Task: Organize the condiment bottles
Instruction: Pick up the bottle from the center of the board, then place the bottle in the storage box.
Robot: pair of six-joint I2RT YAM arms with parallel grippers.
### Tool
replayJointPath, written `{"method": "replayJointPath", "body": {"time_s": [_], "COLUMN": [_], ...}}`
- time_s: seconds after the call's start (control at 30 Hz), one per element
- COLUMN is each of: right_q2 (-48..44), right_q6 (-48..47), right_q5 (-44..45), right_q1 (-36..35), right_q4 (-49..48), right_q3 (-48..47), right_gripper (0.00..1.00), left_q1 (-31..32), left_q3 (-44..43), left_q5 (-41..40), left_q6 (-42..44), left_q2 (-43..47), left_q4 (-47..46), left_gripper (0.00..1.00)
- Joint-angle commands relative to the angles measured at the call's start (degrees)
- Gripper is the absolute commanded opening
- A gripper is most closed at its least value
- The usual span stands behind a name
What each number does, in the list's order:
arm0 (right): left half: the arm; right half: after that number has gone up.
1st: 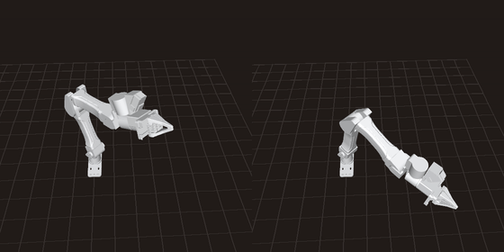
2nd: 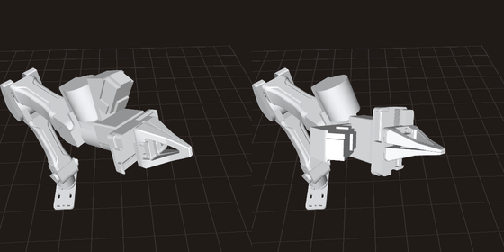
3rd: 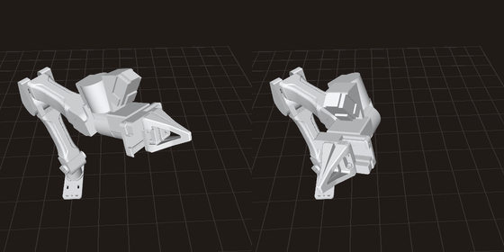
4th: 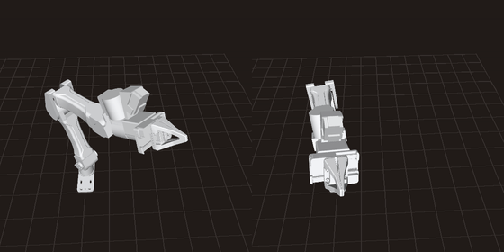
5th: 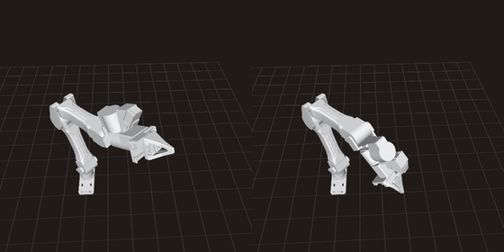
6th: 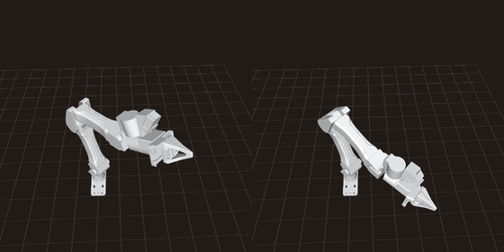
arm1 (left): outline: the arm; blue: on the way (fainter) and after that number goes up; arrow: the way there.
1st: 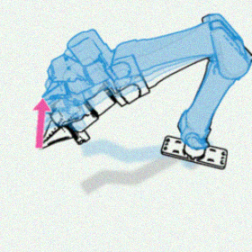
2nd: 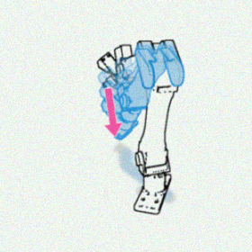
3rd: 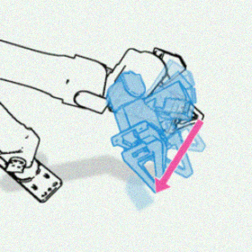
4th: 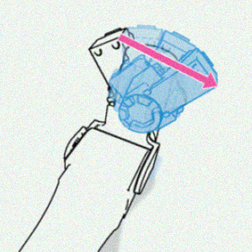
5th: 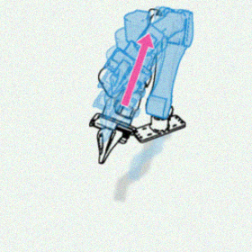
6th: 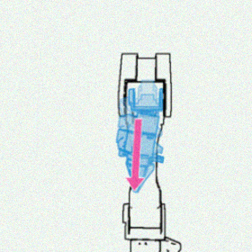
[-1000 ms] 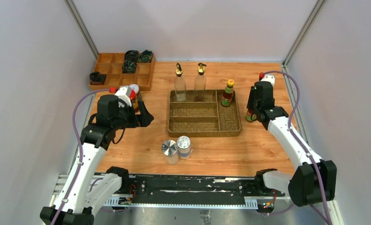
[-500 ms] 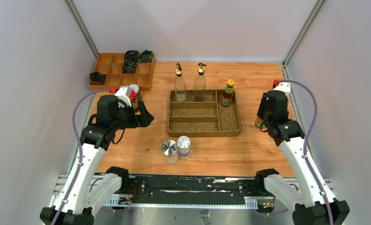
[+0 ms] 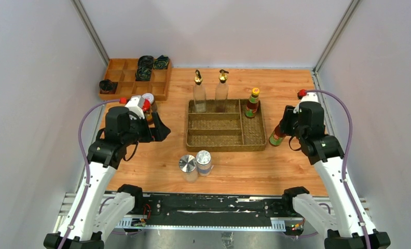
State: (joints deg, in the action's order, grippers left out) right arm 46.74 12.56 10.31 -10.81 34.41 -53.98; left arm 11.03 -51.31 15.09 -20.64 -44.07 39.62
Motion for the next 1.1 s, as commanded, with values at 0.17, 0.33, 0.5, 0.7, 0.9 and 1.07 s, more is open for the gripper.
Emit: {"method": "replayJointPath", "body": {"time_s": [0.17,0.33,0.5,0.7,0.9,1.07], "right_q2": [2.08,5.29,9.31,13.59,14.61,15.13], "right_q6": [-3.9,-7.18,-8.99,-10.32,-11.67,-11.44], "right_q5": [-14.02,-14.36,-8.7,-1.5,2.36,2.84], "right_q1": [-0.97,-4.15,-8.54,-13.1,-14.65,-14.63], "right_q4": [-4.88,-5.67,-5.96,-7.89,-14.46,-19.52], "right_q3": [-8.58,-11.98,-16.14,-18.92,-16.22,-12.47], "right_gripper": [0.3,0.3,0.3,0.31,0.31,0.31], "left_q1": [-0.39,-0.39,-0.39,-0.39,-0.39,-0.39], "left_q3": [0.62,0.37,0.2,0.07,0.08,0.07], "left_q5": [1.3,1.3,1.3,1.25,1.17,0.95], "left_q6": [-0.86,-0.97,-1.02,-0.89,-0.63,-0.46], "left_q2": [0.96,0.92,0.68,0.62,0.61,0.57], "left_q4": [1.06,1.01,0.99,1.15,1.36,1.38], "left_gripper": [0.99,0.99,0.99,0.99,0.99,0.99]}}
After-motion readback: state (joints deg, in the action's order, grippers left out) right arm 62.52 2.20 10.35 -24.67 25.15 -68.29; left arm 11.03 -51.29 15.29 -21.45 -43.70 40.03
